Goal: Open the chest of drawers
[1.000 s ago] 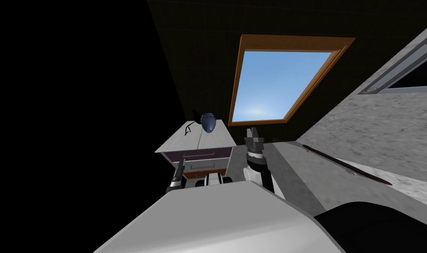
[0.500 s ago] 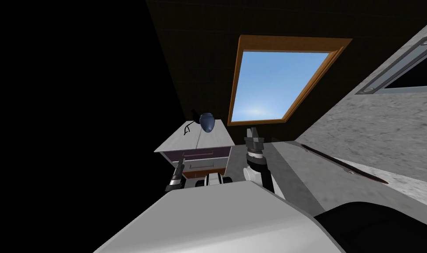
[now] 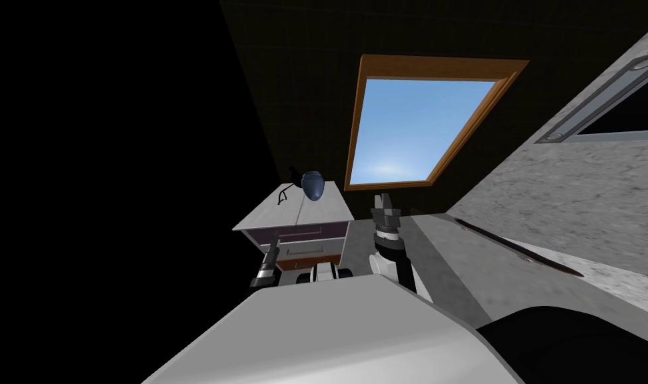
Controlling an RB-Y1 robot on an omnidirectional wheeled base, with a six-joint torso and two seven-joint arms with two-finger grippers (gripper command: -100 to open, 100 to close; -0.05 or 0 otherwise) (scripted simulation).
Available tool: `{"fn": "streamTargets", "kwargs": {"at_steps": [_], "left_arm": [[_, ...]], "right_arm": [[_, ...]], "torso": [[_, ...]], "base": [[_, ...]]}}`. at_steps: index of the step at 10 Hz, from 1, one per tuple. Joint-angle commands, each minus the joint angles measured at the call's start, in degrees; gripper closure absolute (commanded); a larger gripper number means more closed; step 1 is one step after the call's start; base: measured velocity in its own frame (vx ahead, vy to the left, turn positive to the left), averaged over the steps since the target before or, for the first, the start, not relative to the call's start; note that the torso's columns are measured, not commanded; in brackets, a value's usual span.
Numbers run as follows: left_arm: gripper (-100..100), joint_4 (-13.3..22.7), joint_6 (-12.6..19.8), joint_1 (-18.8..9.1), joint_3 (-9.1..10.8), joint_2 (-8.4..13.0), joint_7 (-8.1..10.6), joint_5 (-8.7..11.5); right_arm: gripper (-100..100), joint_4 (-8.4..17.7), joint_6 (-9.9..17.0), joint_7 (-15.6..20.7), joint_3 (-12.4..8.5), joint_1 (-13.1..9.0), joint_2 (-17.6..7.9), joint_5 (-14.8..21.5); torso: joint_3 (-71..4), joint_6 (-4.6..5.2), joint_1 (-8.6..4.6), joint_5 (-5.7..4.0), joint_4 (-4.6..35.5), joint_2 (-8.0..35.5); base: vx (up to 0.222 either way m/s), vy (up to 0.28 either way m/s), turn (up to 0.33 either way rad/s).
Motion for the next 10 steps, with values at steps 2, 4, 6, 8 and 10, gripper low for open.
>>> {"fn": "streamTargets", "kwargs": {"at_steps": [2,4,6,8,10], "left_arm": [[-100,-2.37,4.0,0.33,0.09,0.59,0.58,0.04],[-100,-3.66,4.46,0.87,0.16,0.7,0.76,0.1],[-100,-5.37,5.54,1.53,0.26,0.97,1.06,0.18],[100,-4.0,4.68,1.0,0.18,0.76,0.82,0.11],[100,-1.95,3.39,0.21,0.07,0.43,0.47,0.02]], "right_arm": [[0,0.0,0.0,0.0,0.0,0.0,0.0,0.0],[0,0.0,0.0,0.0,0.0,0.0,0.0,0.0],[0,0.0,0.0,0.0,0.0,0.01,0.0,0.0],[0,0.0,0.0,0.0,0.0,0.01,0.0,0.0],[0,0.0,0.0,0.0,-0.01,0.0,-0.01,0.0]], "torso": [[0.0,0.0,-0.01,-0.01,0.0,0.0],[0.0,0.0,0.04,0.01,0.0,-0.01],[-0.14,0.0,0.0,0.0,-0.06,-0.22],[0.03,0.05,0.03,0.01,0.01,0.04],[0.06,0.03,-0.12,-0.17,0.23,0.22]], "base": [[-0.012,-0.025,-0.006],[0.024,-0.01,-0.009],[0.086,-0.005,-0.016],[0.004,0.001,0.001],[-0.057,0.009,0.024]]}}
